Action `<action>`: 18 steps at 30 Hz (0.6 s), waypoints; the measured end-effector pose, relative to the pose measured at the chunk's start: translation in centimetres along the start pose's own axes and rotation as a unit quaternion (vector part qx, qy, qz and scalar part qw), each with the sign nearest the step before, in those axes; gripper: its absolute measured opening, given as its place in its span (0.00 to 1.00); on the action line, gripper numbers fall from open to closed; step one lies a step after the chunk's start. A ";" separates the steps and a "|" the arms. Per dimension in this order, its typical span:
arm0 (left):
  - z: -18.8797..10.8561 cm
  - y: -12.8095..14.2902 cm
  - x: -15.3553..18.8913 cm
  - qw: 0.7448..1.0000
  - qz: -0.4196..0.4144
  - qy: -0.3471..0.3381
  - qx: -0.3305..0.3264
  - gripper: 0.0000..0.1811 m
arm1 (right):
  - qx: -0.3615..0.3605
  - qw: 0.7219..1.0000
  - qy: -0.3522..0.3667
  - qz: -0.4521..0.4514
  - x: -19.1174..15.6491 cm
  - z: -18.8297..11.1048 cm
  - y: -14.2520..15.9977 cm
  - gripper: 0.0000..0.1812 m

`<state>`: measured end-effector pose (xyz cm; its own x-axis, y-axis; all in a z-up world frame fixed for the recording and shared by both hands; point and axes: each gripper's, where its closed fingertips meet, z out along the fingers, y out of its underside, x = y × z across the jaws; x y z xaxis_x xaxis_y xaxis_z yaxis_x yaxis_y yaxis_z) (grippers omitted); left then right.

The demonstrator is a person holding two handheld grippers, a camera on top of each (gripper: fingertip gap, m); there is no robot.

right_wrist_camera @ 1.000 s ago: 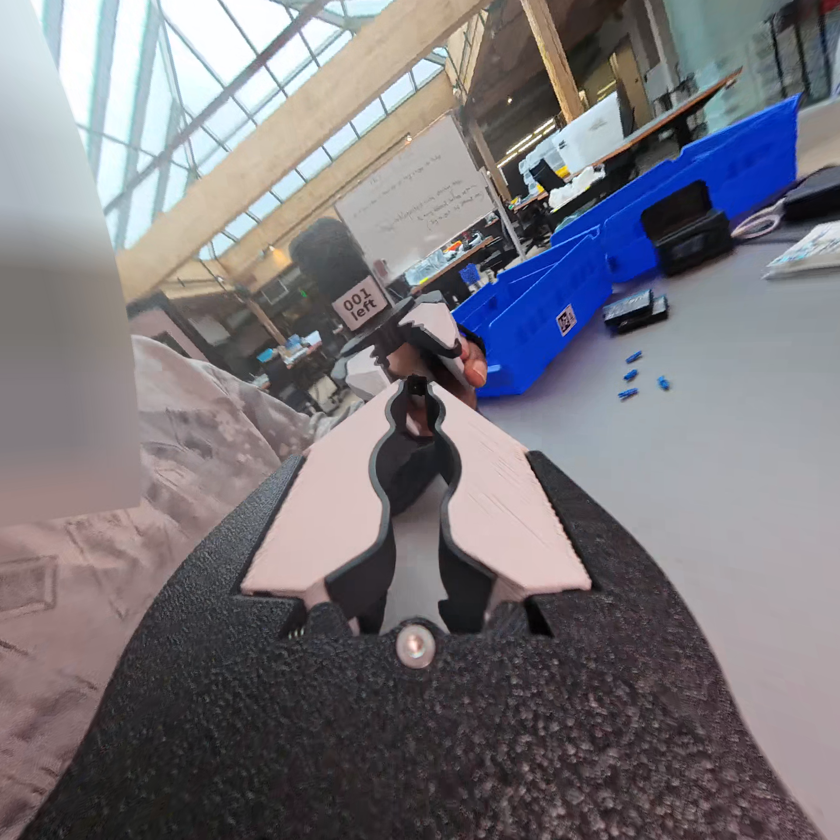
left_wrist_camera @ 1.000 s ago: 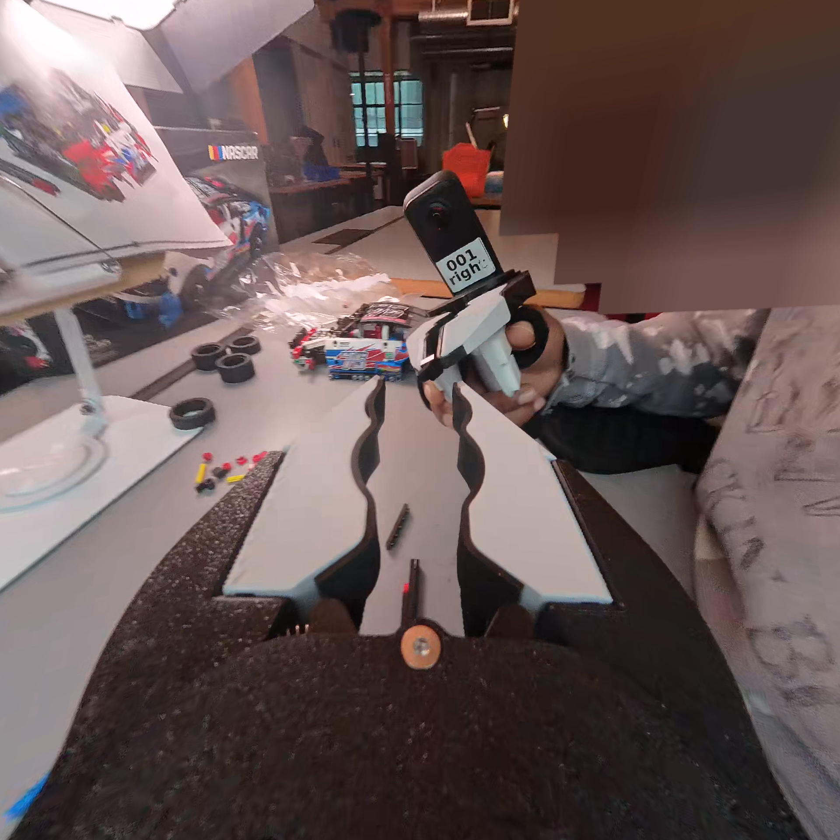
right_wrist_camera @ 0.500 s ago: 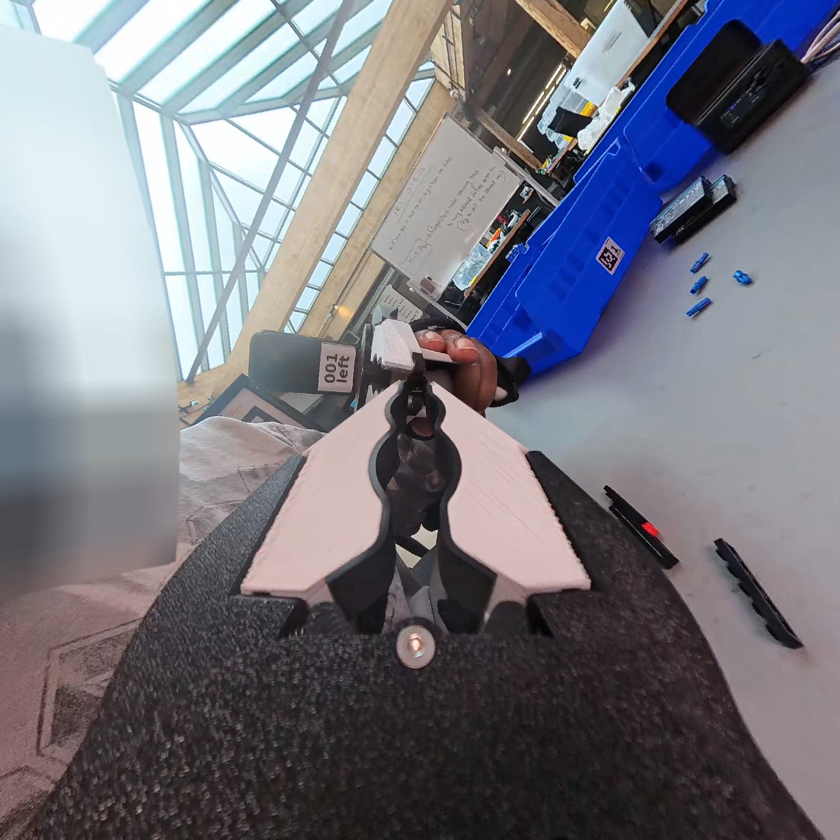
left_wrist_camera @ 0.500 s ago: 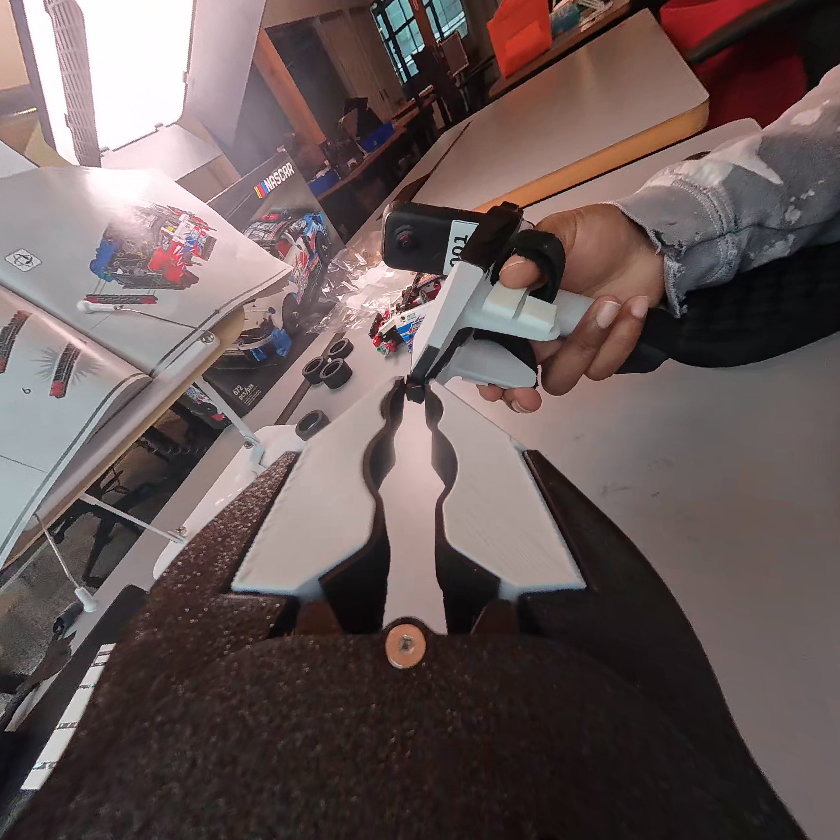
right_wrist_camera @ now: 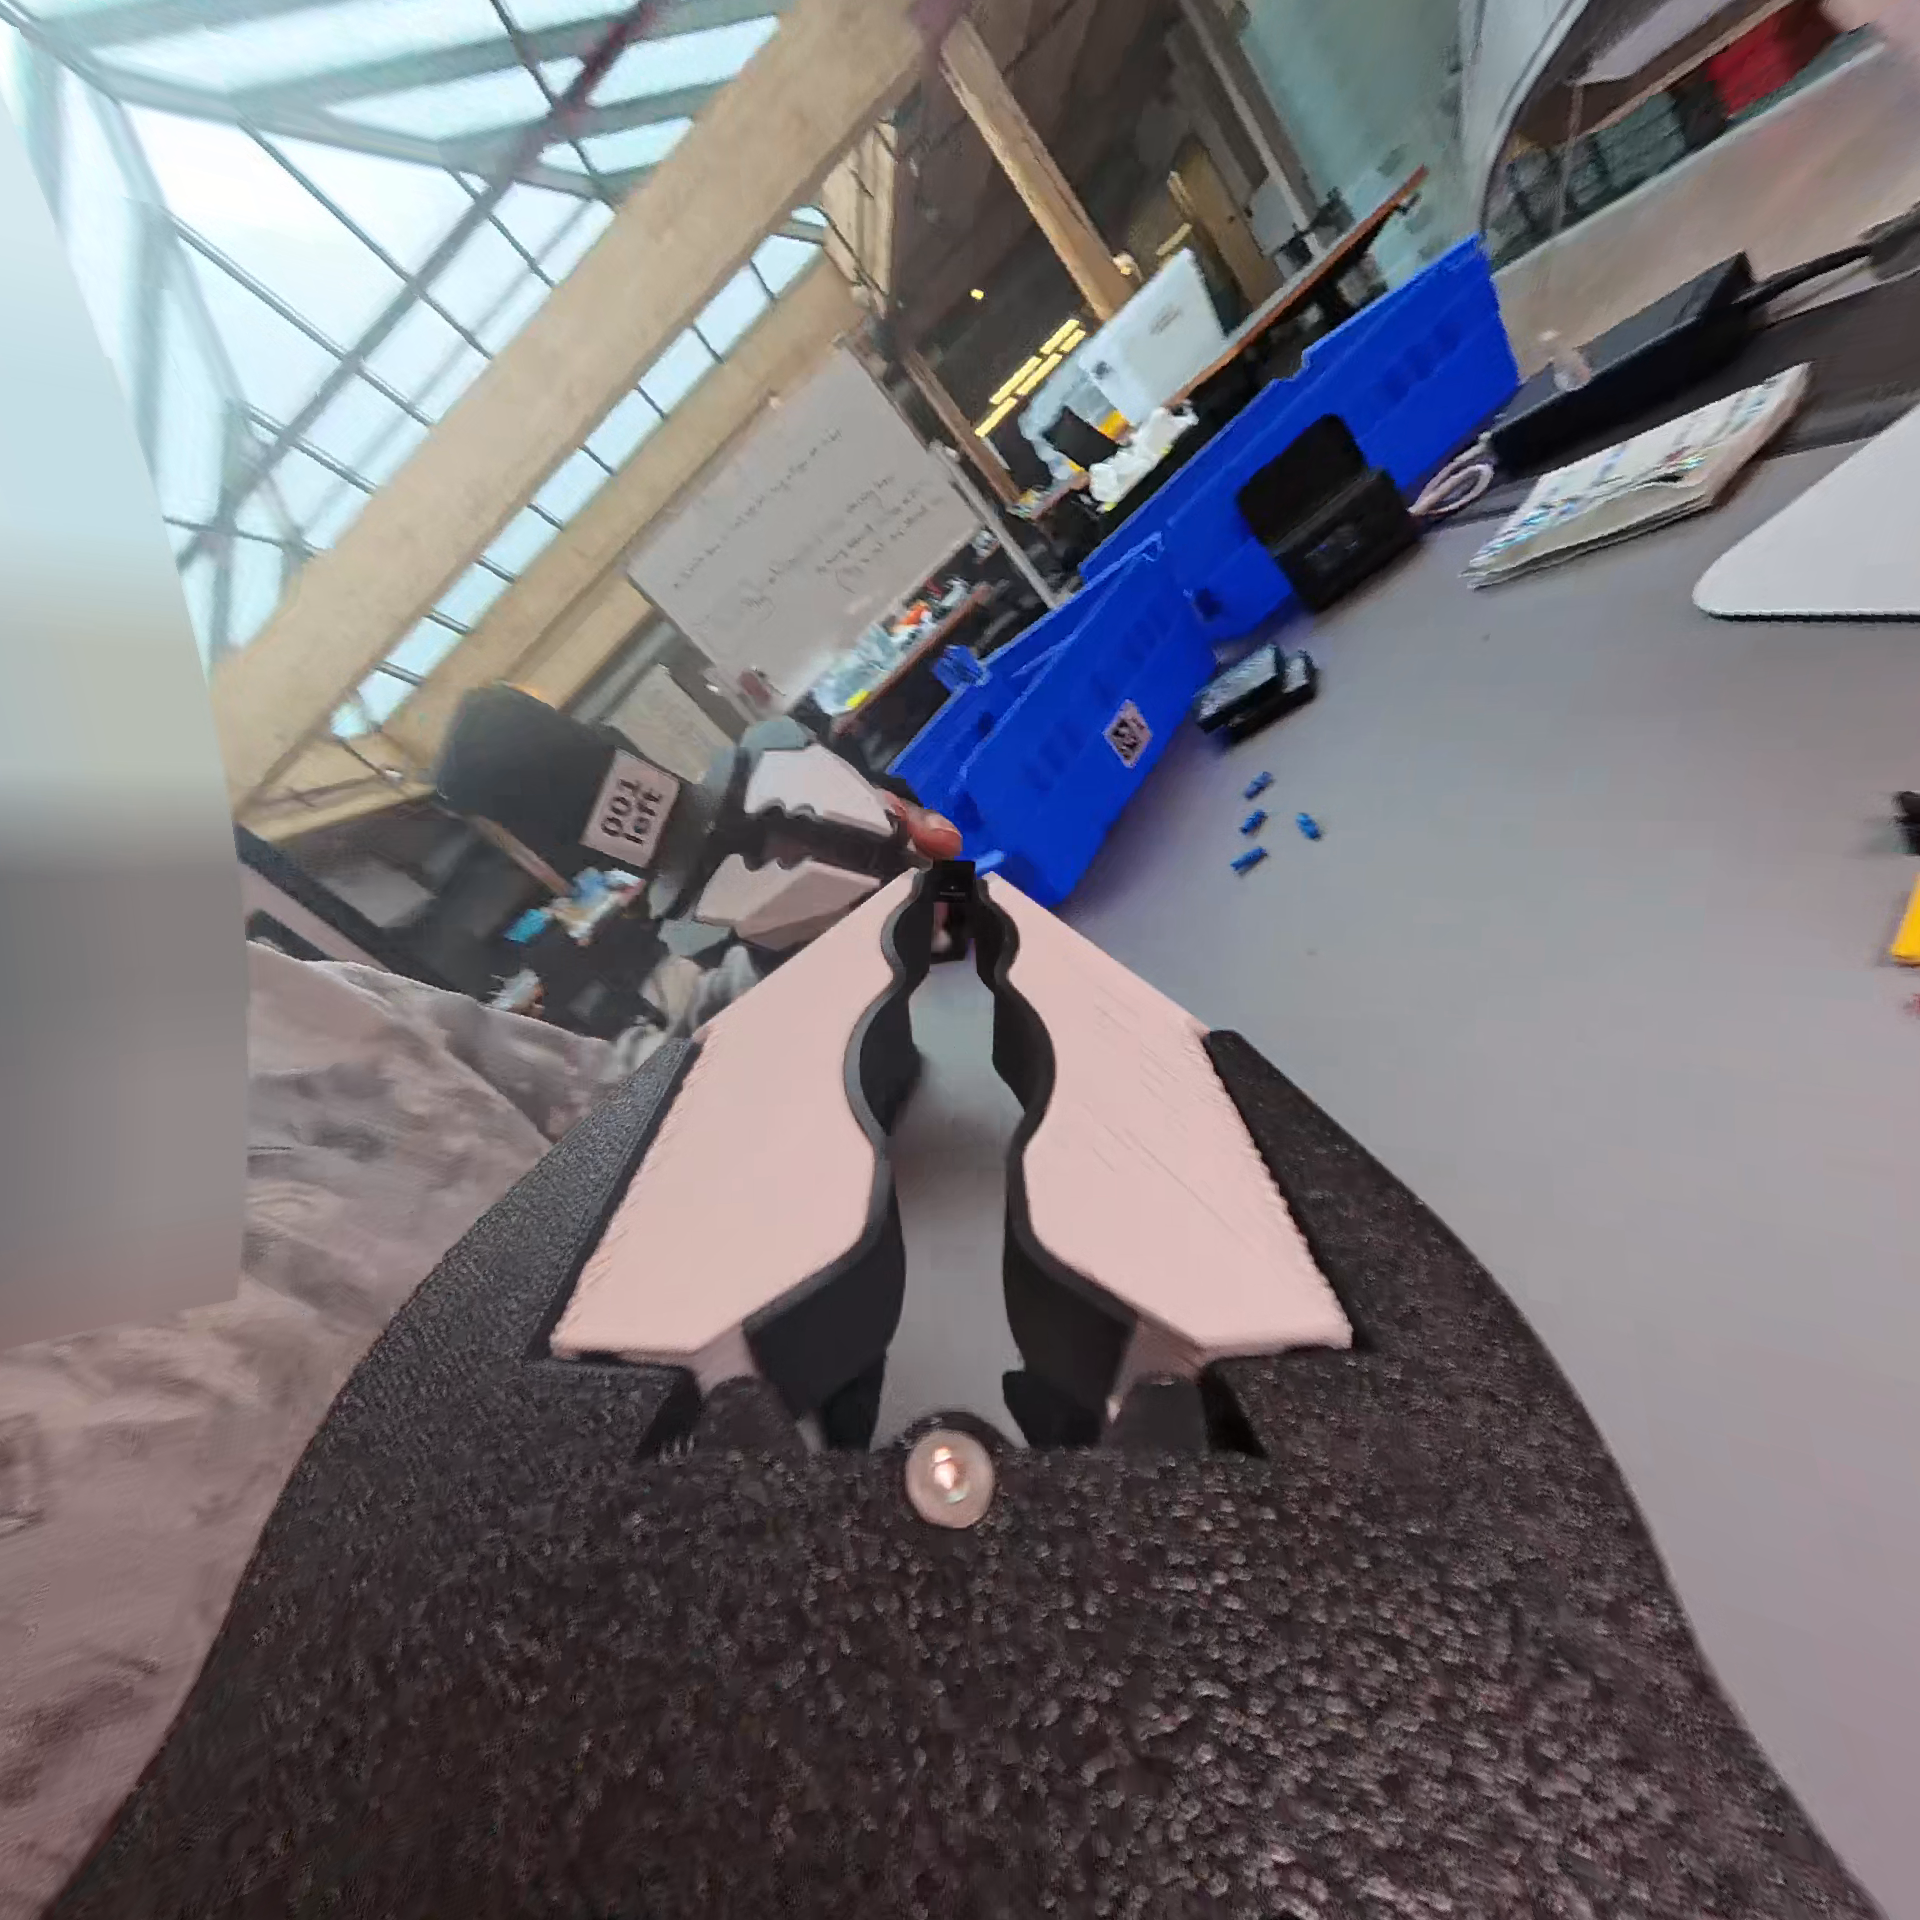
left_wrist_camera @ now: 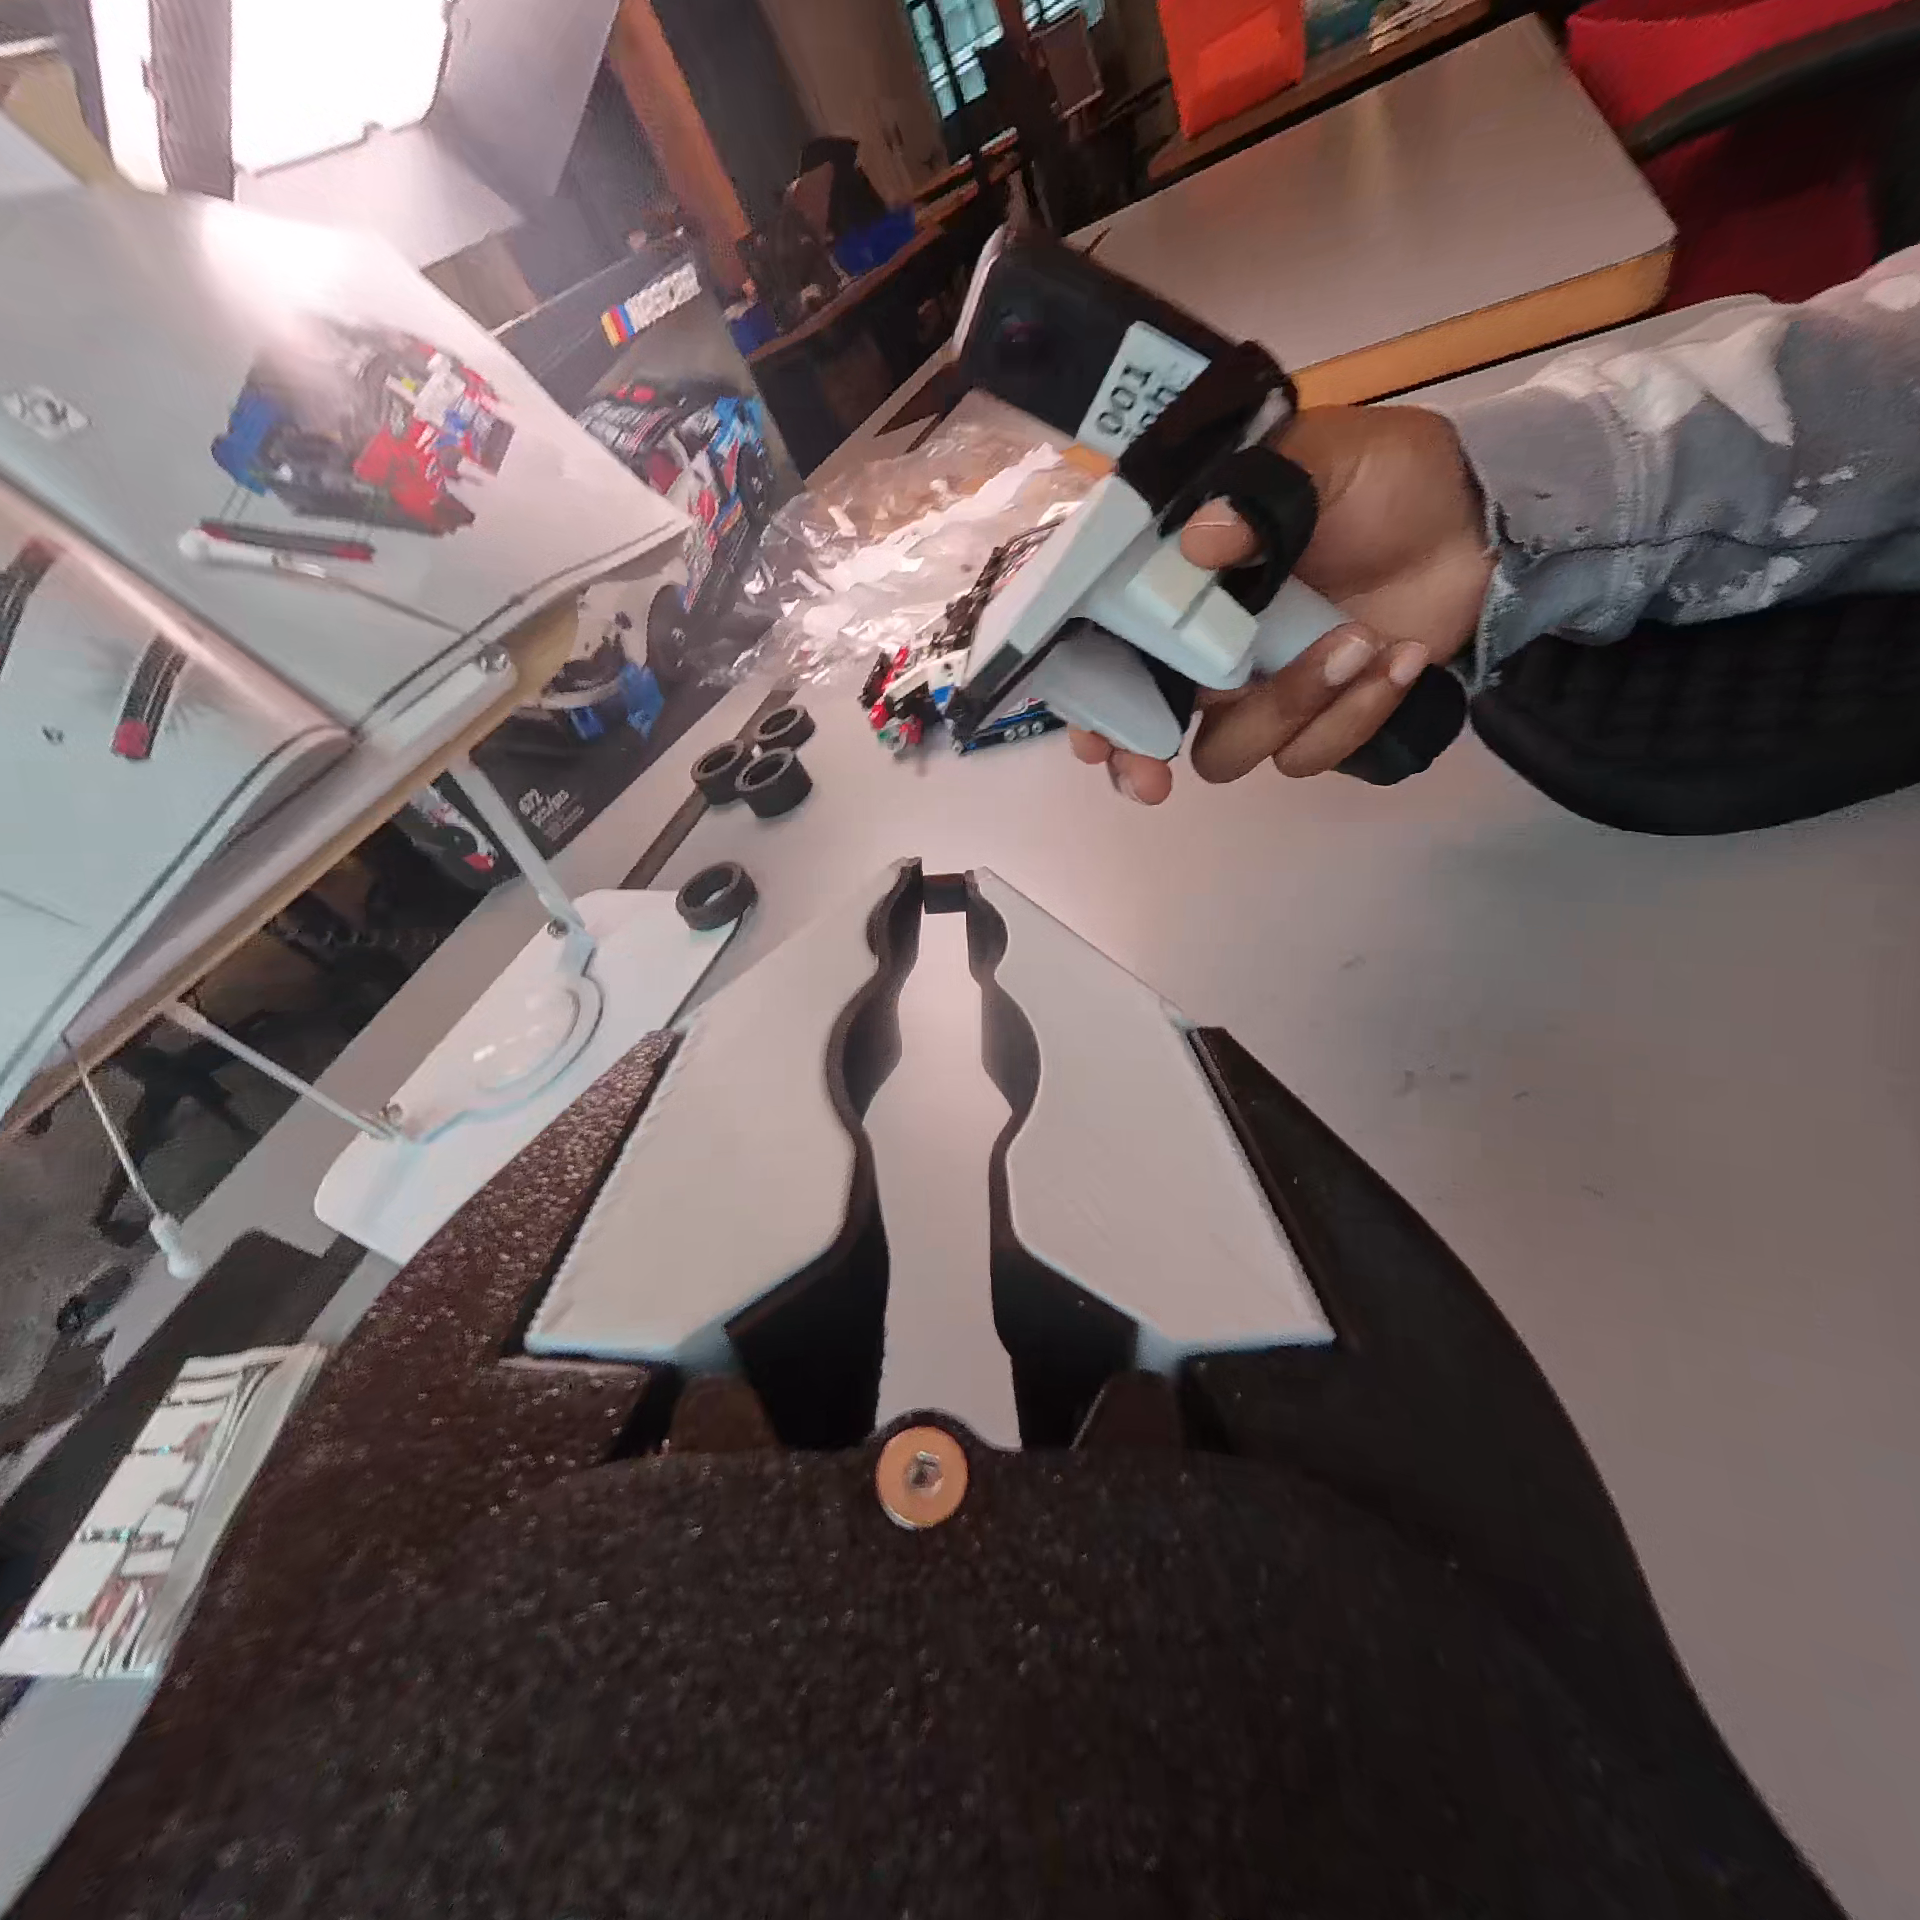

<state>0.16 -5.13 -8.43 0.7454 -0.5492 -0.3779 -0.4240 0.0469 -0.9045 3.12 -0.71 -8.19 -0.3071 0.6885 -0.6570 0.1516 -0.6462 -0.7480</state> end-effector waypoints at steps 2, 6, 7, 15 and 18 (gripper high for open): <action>0.4 1.8 -0.9 0.999 -0.043 -0.004 -0.032 0.04 | -0.013 0.999 0.043 -0.021 1.7 -0.4 0.1 0.04; 0.8 4.7 -2.3 0.988 -0.134 -0.012 -0.073 0.04 | -0.065 0.983 0.149 -0.085 5.7 -1.7 0.9 0.04; 0.9 5.1 -2.3 0.986 -0.147 -0.008 -0.079 0.04 | -0.081 0.975 0.179 -0.104 6.8 -1.9 1.1 0.04; 1.8 5.6 -2.1 0.972 -0.231 0.008 -0.045 0.04 | -0.242 0.869 0.349 -0.256 17.4 -1.2 -0.4 0.04; 1.7 5.7 -2.4 0.971 -0.238 0.002 -0.038 0.03 | -0.269 0.857 0.358 -0.255 19.3 -0.4 -0.4 0.04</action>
<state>-3.15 -2.15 -13.01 0.8642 -0.4968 0.0799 -0.0694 -0.2750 -0.9589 -2.51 12.98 -20.60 0.1634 0.9863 0.0218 0.6395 -0.0891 -0.7636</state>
